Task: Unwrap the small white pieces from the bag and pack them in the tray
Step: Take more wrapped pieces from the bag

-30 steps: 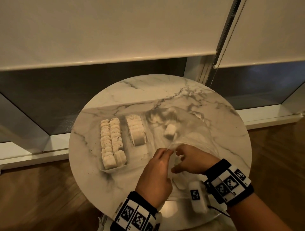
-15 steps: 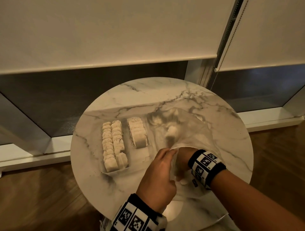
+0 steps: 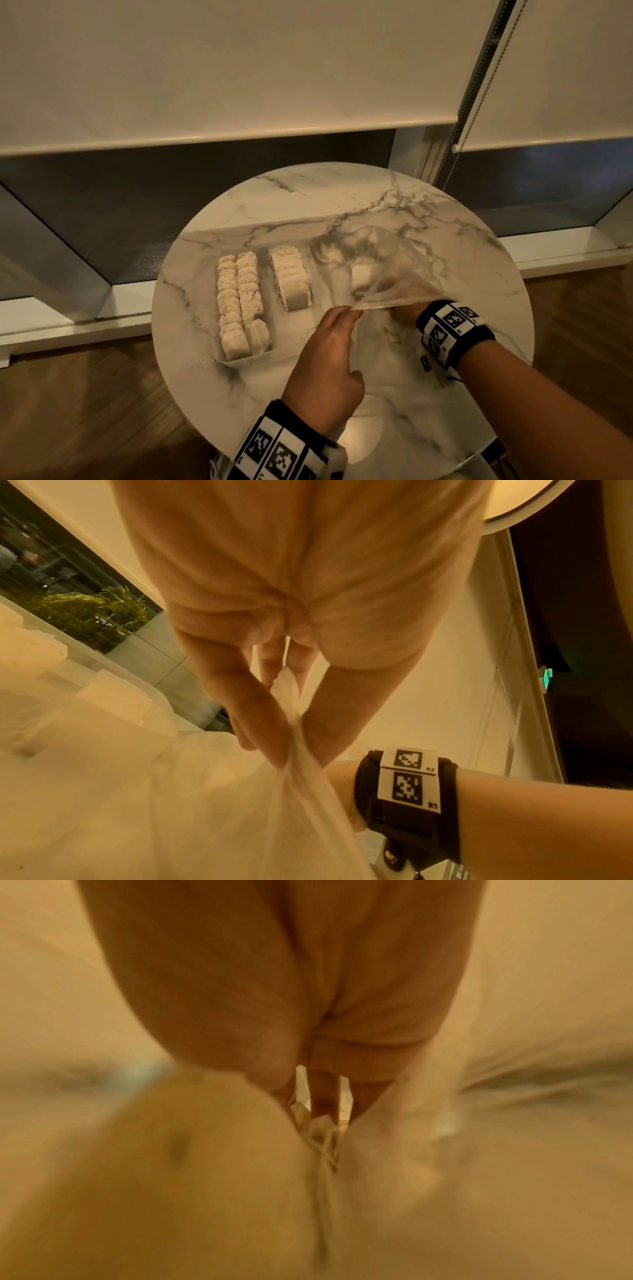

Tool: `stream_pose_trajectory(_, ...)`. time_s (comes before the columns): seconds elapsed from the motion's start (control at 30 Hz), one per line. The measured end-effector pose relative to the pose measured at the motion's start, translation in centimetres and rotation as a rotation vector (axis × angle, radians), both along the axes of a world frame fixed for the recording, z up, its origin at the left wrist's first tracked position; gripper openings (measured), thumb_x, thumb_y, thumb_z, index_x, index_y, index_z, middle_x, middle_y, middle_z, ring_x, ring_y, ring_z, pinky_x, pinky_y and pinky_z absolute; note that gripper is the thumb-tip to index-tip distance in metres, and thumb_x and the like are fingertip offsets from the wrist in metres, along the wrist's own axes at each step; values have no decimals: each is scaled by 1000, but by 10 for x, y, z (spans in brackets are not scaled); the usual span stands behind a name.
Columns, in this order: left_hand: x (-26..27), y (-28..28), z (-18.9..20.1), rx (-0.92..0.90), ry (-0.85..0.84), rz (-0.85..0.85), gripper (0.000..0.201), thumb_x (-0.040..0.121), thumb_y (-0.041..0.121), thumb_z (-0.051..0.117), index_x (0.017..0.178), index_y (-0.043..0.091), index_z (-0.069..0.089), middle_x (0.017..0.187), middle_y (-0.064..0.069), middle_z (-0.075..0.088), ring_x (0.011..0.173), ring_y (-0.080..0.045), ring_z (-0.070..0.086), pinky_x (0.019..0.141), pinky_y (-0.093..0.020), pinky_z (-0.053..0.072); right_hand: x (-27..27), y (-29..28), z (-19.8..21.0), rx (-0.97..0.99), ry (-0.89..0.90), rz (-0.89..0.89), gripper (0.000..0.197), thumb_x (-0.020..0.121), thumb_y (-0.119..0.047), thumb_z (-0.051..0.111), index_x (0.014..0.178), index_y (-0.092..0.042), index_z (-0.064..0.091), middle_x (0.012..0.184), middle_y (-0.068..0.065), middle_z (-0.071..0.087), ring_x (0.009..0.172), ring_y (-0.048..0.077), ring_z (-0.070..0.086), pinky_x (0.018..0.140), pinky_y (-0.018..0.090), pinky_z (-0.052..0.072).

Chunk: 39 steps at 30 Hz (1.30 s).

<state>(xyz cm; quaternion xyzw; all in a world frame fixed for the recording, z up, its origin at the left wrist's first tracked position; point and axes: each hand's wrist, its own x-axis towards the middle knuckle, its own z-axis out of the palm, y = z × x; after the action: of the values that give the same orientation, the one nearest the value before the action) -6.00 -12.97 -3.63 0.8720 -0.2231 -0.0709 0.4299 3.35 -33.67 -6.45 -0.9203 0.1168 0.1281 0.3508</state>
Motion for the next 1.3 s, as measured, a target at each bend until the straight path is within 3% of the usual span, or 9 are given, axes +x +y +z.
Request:
stream_pose_trajectory(0.17, 0, -1, -2, 16, 17, 6, 86, 72, -1, 70, 148, 25, 40, 138, 22, 34, 121, -5, 50, 104, -17, 42, 1, -2, 3, -10, -33, -7, 24, 72, -40, 84, 69, -19, 72, 69, 5, 71, 64, 16, 66, 70, 41, 61)
stream_pose_trajectory(0.27, 1, -1, -2, 20, 21, 9, 87, 73, -1, 71, 150, 25, 39, 142, 20, 35, 124, -5, 49, 105, -19, 41, -1, 3, 18, 61, -90, -39, 26, 57, -29, 92, 66, -22, 68, 67, 3, 70, 61, 14, 66, 60, 31, 60)
stream_pose_trajectory(0.37, 3, -3, -1, 18, 14, 16, 86, 74, 1, 72, 150, 23, 39, 140, 22, 33, 124, -5, 48, 107, -17, 39, 6, 9, 22, -86, -107, 13, 47, 64, -39, 88, 101, -21, 65, 98, 2, 67, 90, 20, 66, 73, 24, 52)
stream_pose_trajectory(0.47, 3, -3, -1, 22, 11, 33, 86, 75, 1, 73, 151, 23, 39, 144, 19, 34, 125, -6, 48, 107, -19, 39, 15, 17, 21, -203, -21, 95, 51, 76, -46, 78, 112, -14, 63, 108, 7, 68, 94, 23, 66, 84, 36, 57)
stream_pose_trajectory(0.63, 3, -1, -4, 21, 8, 41, 87, 74, 1, 72, 151, 23, 38, 145, 18, 34, 126, -7, 48, 108, -20, 39, 14, 36, 18, -391, 110, 231, 18, 89, -40, 62, 82, -23, 60, 80, -4, 61, 63, 10, 54, 51, 22, 38)
stream_pose_trajectory(0.93, 6, 3, -5, -28, -4, 55, 85, 73, 2, 73, 148, 25, 40, 132, 26, 31, 122, -4, 48, 105, -14, 38, 22, 34, 18, -244, -12, 168, 19, 83, -34, 70, 74, -19, 63, 69, -4, 61, 56, 10, 56, 41, 13, 36)
stream_pose_trajectory(1.07, 6, 3, -9, -29, 16, 65, 85, 75, 7, 75, 150, 25, 37, 140, 21, 33, 125, -7, 48, 107, -19, 40, 10, 30, 12, -192, -51, 63, 15, 85, -30, 71, 81, -16, 72, 78, 3, 71, 75, 21, 71, 56, 20, 51)
stream_pose_trajectory(1.17, 5, 2, -11, -31, 9, 72, 86, 78, 7, 74, 151, 26, 34, 147, 19, 30, 128, -7, 47, 108, -21, 39, -12, 33, 21, -131, -26, 109, 14, 98, -24, 59, 99, -15, 69, 104, 7, 68, 107, 26, 64, 76, 12, 45)
stream_pose_trajectory(1.3, 7, -1, -13, -54, -49, 115, 82, 82, 3, 67, 152, 24, 32, 153, 17, 26, 135, -5, 41, 111, -23, 38, -54, 38, 34, -23, -93, 8, 16, 86, -28, 73, 101, -21, 71, 91, -5, 67, 84, 20, 70, 76, 31, 57)
